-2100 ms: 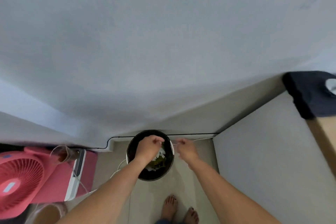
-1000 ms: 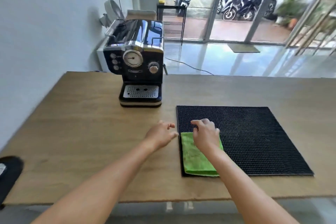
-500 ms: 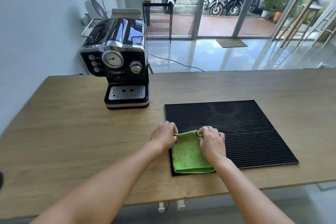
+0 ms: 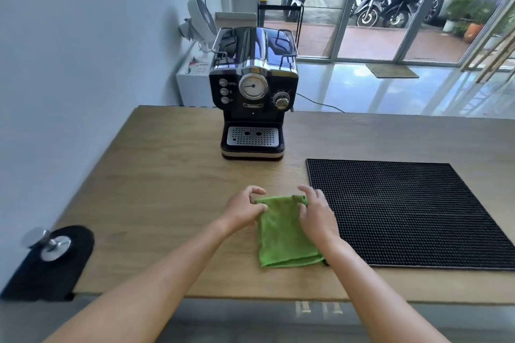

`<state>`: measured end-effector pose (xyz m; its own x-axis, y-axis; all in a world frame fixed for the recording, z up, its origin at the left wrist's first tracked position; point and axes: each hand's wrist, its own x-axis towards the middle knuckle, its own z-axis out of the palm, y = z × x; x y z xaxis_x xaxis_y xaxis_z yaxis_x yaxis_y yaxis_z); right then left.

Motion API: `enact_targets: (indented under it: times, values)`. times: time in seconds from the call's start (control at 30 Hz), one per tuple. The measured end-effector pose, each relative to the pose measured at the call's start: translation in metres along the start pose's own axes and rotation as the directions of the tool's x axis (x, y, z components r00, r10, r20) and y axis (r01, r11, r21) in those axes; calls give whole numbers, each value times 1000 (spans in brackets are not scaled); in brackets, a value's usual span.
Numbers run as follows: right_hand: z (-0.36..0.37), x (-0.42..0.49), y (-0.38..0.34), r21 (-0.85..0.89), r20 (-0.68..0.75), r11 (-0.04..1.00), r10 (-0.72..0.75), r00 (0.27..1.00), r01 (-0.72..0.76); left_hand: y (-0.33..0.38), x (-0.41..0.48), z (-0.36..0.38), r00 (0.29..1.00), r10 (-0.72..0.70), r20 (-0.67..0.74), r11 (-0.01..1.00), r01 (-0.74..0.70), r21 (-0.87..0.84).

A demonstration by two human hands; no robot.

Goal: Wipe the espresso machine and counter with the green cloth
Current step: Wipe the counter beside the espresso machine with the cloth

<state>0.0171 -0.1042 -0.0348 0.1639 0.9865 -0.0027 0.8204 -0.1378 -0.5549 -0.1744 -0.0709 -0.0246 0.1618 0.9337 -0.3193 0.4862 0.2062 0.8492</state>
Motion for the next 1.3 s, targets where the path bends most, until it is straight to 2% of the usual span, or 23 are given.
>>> enact_targets:
  times: [0.07, 0.13, 0.2, 0.23, 0.33, 0.4, 0.5, 0.57, 0.63, 0.7, 0.8, 0.87, 0.9, 0.93, 1.0, 1.1, 1.17, 1.2, 1.23, 1.3]
  values:
    - [18, -6, -20, -181, 22, 977, -108, 994, 110, -20, 4, -24, 994, -8, -105, 999, 12, 34]
    - [35, -13, -30, -312, 178, 912, -219, 959, 266, -36, 6, -46, 978, 6, -208, 995, 15, 99]
    - [55, -24, -34, -376, 320, 844, -268, 909, 382, -56, 5, -73, 945, 21, -327, 969, 62, 241]
    - [60, -29, -32, -393, 337, 831, -268, 903, 393, -65, 3, -84, 922, 34, -385, 937, 104, 334]
    - [68, -21, -29, -432, 266, 858, -172, 948, 277, -101, -3, -117, 874, 58, -482, 791, 255, 557]
    - [71, 2, -32, -470, 216, 868, -64, 974, 161, -129, -11, -134, 868, 34, -496, 718, 324, 616]
    - [79, 42, -51, -487, 157, 874, 69, 985, 16, -158, -23, -151, 877, 27, -480, 657, 347, 669]
    - [95, 57, -77, -473, 168, 881, 94, 981, -4, -163, -22, -157, 885, 41, -463, 643, 331, 690]
    - [115, 52, -112, -442, 233, 892, 13, 972, 93, -159, -16, -159, 887, 53, -458, 647, 319, 693]
    - [141, 24, -148, -410, 347, 866, -143, 927, 287, -159, -10, -163, 886, 46, -462, 647, 326, 690]
    - [160, -45, -170, -302, 482, 769, -387, 786, 564, -163, -5, -170, 892, 39, -450, 640, 324, 697]
    - [154, -79, -150, -249, 507, 689, -506, 698, 681, -166, -3, -174, 895, 50, -444, 642, 312, 701]
    - [146, -86, -131, -254, 494, 663, -537, 684, 704, -166, -2, -175, 893, 57, -446, 643, 309, 701]
    - [135, -85, -111, -278, 476, 653, -543, 692, 704, -167, -2, -175, 893, 57, -447, 642, 310, 701]
    - [113, -61, -76, -369, 429, 694, -463, 776, 618, -170, -2, -175, 894, 55, -446, 638, 312, 704]
    - [97, -4, -64, -492, 266, 827, -156, 951, 273, -170, -1, -174, 898, 52, -437, 640, 305, 705]
    - [111, 27, -87, -509, 180, 857, 18, 983, 77, -170, 1, -176, 901, 50, -432, 640, 303, 706]
    - [122, 35, -105, -495, 164, 868, 63, 984, 27, -170, 3, -177, 904, 49, -425, 639, 299, 709]
    - [136, 37, -125, -480, 172, 877, 58, 983, 32, -170, 3, -178, 907, 47, -419, 641, 294, 709]
    - [162, 21, -163, -444, 263, 877, -70, 962, 185, -169, 4, -178, 908, 44, -418, 649, 292, 703]
